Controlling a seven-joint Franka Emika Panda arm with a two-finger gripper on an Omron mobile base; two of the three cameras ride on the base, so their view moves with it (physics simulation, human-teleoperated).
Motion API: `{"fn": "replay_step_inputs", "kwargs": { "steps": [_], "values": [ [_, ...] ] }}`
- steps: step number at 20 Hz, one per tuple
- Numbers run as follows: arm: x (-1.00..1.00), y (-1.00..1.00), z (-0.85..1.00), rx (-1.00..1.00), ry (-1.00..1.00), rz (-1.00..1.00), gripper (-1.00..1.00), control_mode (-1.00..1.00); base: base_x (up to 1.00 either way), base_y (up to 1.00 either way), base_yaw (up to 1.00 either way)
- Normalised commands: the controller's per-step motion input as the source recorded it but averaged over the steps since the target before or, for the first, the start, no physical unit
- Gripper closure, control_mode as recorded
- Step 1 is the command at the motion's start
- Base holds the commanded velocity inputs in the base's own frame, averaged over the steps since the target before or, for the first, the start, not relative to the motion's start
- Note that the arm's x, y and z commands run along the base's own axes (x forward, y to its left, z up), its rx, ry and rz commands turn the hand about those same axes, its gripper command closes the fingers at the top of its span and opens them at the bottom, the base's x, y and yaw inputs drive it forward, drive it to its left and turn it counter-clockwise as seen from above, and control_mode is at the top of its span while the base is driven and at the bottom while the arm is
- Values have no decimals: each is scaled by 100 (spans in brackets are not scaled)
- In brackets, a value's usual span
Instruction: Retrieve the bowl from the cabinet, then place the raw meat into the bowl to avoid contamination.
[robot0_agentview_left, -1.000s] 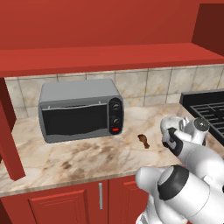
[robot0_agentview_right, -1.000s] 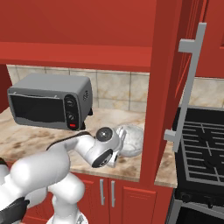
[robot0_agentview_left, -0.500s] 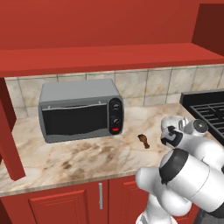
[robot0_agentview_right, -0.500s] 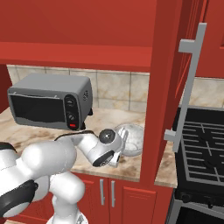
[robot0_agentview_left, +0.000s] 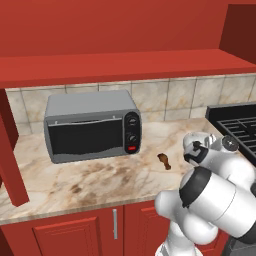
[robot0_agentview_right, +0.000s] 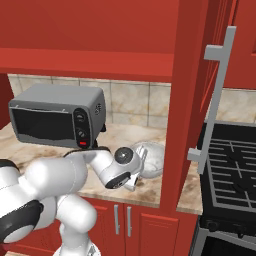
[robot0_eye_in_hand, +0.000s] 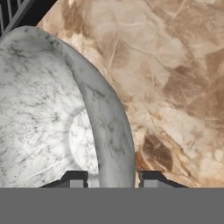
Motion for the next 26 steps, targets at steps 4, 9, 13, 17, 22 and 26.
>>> {"fn": "replay_step_inputs", "kwargs": {
  "steps": [4, 9, 13, 17, 22, 26],
  "values": [
    [0, 0, 0, 0, 0, 0, -100, -100, 0, 0, 0],
    [0, 0, 4, -1, 0, 0, -100, -100, 0, 0, 0],
    [-8, 0, 29, -1, -3, 0, -100, -100, 0, 0, 0],
    [-8, 1, 57, 0, -4, 0, -100, -100, 0, 0, 0],
    [0, 6, 62, 1, -1, 0, -100, -100, 0, 0, 0],
    [-3, 15, 79, 6, 0, -2, -100, -100, 0, 0, 0]
  ]
}}
